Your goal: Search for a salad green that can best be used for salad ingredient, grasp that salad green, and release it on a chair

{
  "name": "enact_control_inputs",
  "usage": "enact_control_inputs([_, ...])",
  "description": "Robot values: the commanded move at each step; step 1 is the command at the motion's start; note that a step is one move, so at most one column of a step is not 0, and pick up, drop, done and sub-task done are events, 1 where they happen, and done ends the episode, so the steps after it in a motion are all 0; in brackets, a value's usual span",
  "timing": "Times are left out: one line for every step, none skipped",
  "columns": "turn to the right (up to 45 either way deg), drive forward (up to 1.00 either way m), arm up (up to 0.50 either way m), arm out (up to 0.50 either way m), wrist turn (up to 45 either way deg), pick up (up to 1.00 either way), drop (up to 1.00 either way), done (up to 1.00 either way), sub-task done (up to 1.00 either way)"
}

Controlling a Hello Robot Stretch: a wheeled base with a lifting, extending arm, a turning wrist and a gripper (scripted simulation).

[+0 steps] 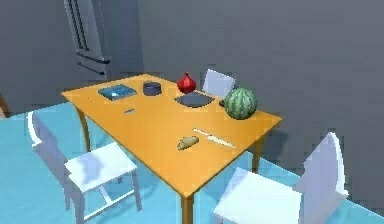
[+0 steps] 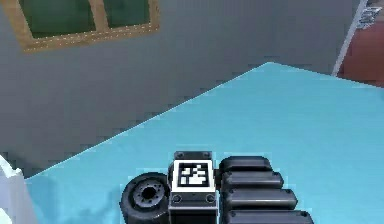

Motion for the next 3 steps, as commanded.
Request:
enact_control_inputs([12.0, 0.0, 0.0, 0.0, 0.0, 0.0, 0.0, 0.0, 0.0])
enact_control_inputs([3.0, 0.0, 0.0, 0.0, 0.0, 0.0, 0.0, 0.0, 0.0])
enact_control_inputs([-45.0, 0.0, 0.0, 0.0, 0.0, 0.0, 0.0, 0.0, 0.0])
